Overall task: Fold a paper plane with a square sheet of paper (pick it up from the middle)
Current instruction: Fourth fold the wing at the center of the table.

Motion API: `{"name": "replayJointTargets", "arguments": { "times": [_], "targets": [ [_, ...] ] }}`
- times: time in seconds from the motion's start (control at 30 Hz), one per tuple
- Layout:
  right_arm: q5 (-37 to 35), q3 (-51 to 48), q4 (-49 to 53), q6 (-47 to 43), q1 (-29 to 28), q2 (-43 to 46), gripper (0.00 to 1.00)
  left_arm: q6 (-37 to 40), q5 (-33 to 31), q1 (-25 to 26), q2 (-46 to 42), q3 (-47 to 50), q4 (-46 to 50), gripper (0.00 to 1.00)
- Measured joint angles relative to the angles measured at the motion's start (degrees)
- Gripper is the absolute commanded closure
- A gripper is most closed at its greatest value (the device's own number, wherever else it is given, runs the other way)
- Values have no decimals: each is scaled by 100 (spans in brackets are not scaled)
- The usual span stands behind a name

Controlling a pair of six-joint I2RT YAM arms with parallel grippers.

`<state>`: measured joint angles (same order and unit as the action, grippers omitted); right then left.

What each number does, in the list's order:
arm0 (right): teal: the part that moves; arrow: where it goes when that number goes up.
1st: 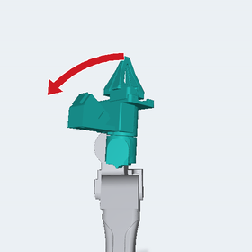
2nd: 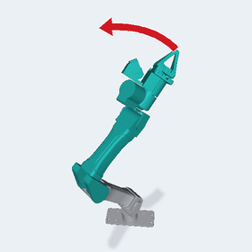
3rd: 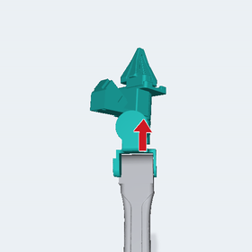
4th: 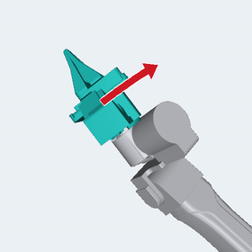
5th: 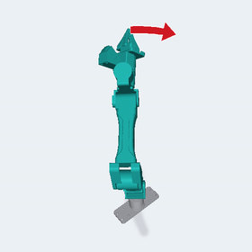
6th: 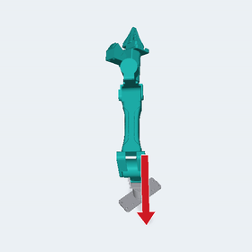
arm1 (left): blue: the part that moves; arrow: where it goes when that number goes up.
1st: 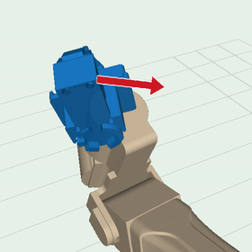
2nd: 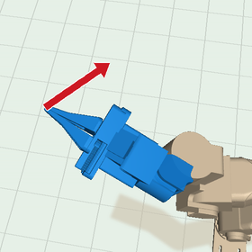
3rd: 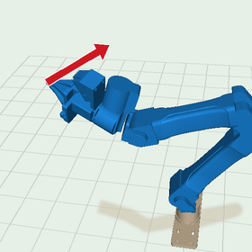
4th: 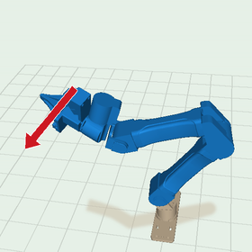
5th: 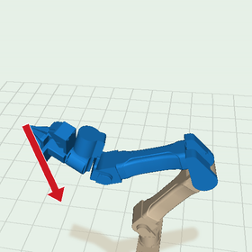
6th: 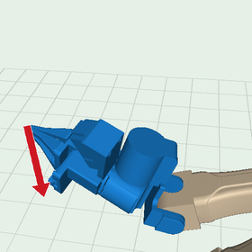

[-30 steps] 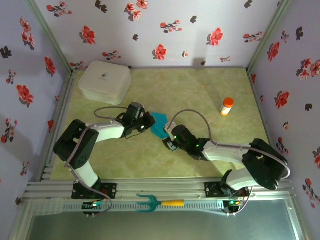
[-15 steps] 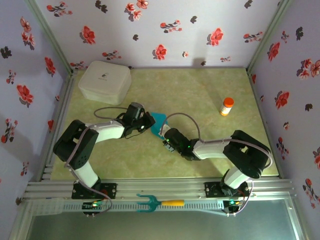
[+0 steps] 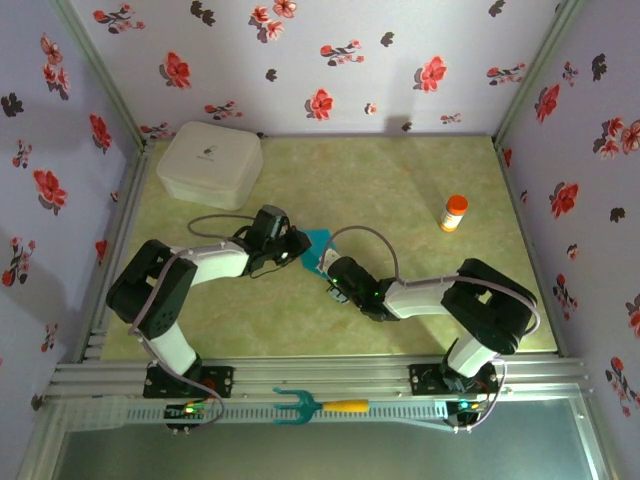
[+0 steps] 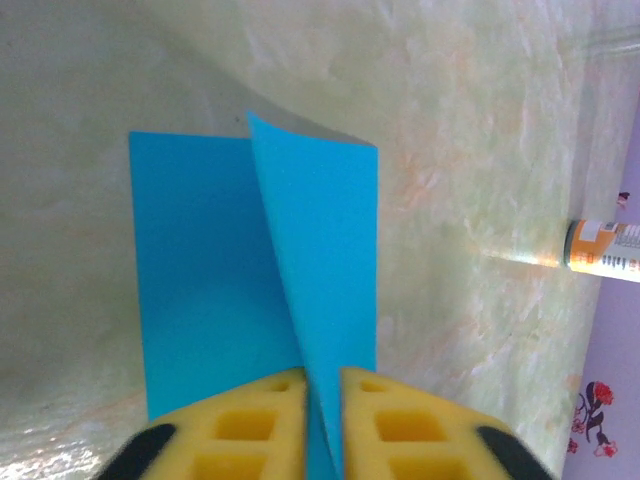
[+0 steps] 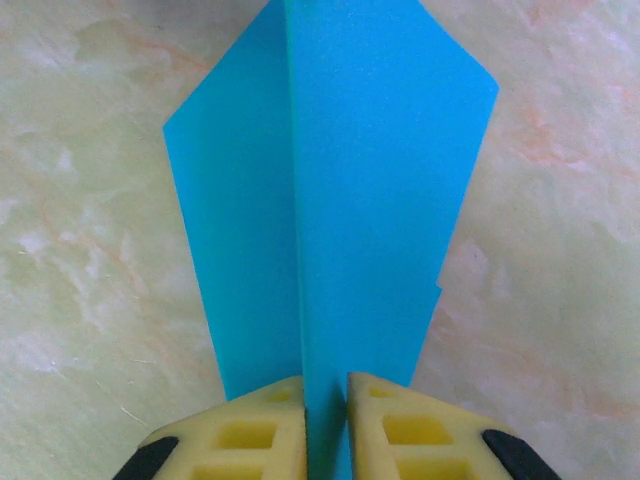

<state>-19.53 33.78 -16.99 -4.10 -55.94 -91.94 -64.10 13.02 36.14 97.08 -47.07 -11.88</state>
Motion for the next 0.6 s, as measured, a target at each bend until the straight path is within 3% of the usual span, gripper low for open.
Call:
{"name": "replayJointTargets", "arguments": {
  "times": [0.17,0.6],
  "targets": [
    [2,0,-85,37,0,-11,84,-9,0,-26,0,0,35,79],
    [4,-7,-170,179,2,-35,79,-11,9,-57,0,0,35,95]
  ]
}}
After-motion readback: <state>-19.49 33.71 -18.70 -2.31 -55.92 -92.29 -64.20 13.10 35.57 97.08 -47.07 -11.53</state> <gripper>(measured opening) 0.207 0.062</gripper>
